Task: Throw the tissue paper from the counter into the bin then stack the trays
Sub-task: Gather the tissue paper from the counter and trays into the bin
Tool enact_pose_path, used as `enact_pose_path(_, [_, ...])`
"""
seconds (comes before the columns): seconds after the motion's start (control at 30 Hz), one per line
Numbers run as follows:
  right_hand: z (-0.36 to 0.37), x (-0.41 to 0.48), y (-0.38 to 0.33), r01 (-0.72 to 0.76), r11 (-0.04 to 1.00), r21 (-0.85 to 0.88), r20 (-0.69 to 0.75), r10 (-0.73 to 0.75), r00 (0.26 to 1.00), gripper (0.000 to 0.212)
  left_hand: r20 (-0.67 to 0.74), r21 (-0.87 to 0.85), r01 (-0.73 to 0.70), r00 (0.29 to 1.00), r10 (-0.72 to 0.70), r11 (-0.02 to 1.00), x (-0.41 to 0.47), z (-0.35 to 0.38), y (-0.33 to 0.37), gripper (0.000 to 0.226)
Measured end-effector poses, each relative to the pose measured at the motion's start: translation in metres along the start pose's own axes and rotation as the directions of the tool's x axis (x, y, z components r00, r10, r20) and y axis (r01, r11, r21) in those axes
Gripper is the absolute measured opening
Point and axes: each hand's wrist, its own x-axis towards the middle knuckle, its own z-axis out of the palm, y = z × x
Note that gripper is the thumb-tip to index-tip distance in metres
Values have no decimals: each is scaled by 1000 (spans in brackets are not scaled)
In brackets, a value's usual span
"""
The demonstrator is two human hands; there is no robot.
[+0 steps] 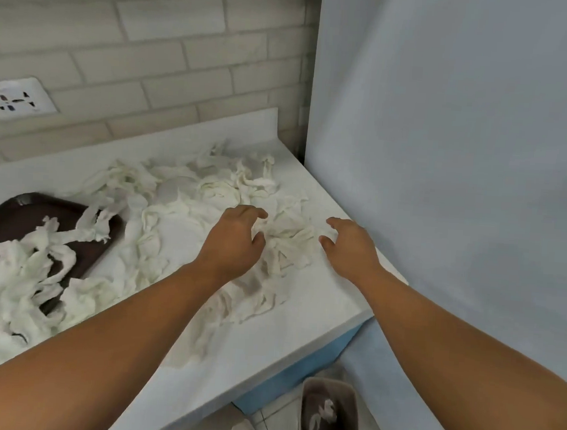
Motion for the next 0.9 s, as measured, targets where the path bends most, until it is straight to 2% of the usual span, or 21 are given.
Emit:
enact_pose_path(0.13, [22,29,0,-101,991,-90,37,105,994,55,39,-30,-44,998,46,999,29,6,-23,39])
enact_pose_path(0.27, [32,44,-3,-148,985,-90,-54,144,988,20,68,-59,-96,993,99,994,56,12,-39,37])
enact_pose_path(0.43, [15,56,-8,-142,978,154,-114,161,980,14,44,-116,-150,987,156,982,80,20,-45,34])
enact_pose_path(0.63, [-7,59,-17,-137,939,317,-159,195,968,17,52,-187,-147,986,159,971,90,23,-41,33])
enact_pose_path(0.73, [-13,60,-20,-135,942,307,-209,205,956,18,44,-213,-144,987,157,966,94,19,-41,32])
enact_pose_path(0.9, [-19,51,-19,-175,951,256,-131,213,968,28,40,-277,-122,990,139,953,90,18,-38,30])
